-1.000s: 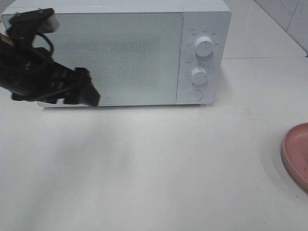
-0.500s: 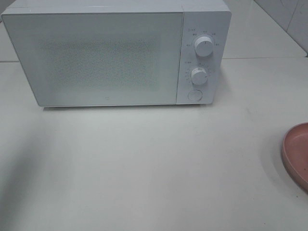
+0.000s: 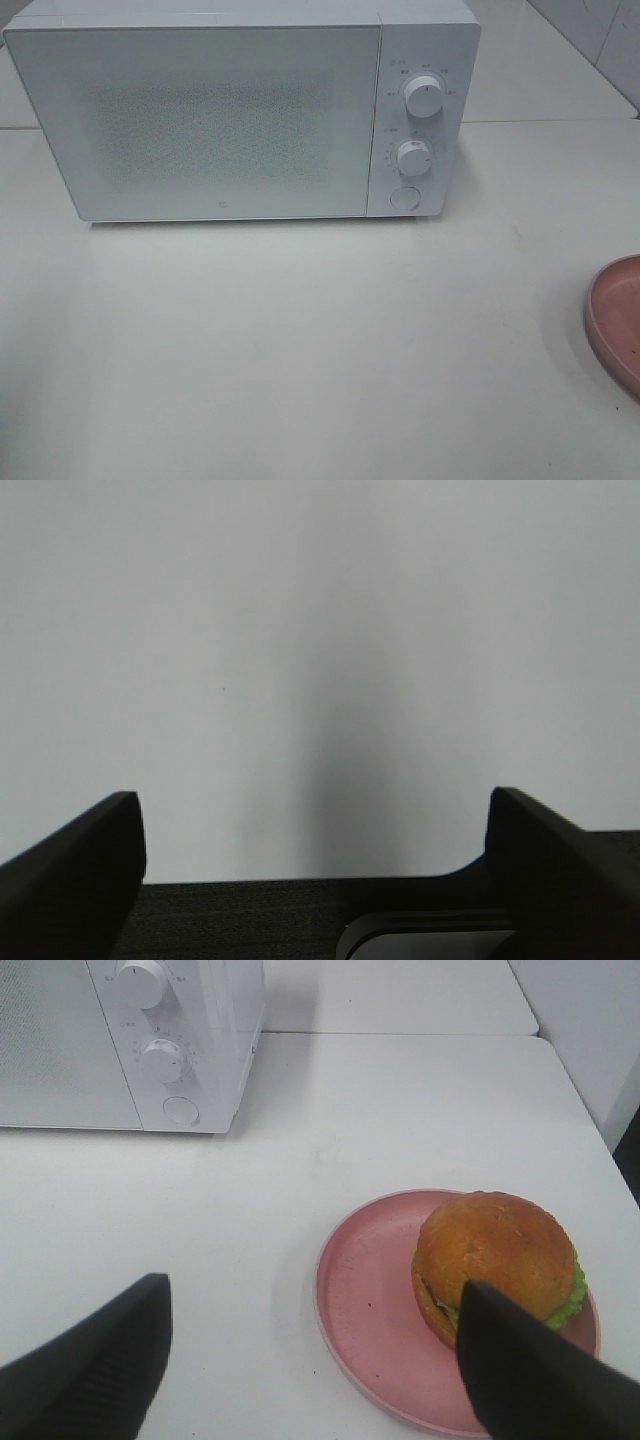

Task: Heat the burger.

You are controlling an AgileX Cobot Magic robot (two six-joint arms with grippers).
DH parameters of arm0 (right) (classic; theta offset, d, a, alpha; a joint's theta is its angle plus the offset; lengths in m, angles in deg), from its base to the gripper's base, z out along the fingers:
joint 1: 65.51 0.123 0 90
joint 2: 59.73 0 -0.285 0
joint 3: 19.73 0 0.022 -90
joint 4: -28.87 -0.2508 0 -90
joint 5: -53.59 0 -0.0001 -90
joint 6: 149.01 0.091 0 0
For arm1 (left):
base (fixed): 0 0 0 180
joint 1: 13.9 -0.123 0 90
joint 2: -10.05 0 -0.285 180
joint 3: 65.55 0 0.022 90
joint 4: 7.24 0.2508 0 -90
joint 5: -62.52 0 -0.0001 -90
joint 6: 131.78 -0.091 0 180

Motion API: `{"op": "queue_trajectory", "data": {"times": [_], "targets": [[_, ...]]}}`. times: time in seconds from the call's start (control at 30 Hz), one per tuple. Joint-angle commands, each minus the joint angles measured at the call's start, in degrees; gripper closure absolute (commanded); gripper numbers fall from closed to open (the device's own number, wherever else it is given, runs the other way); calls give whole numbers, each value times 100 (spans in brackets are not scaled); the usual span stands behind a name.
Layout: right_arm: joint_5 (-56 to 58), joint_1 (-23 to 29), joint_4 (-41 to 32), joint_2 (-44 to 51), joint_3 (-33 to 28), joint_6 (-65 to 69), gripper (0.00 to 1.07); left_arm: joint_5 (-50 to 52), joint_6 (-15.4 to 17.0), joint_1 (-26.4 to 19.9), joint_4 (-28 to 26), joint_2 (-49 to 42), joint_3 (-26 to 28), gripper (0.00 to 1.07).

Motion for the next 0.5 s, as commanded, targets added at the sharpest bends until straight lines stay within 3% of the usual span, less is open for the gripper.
{"op": "queue_trajectory", "data": {"times": [0.03, 0.5], "targets": [[6, -46, -11, 143, -11, -34, 33, -195, 11, -23, 40, -561, -258, 16], [6, -46, -11, 143, -6, -34, 33, -195, 6, -23, 34, -1570, -229, 15]]}}
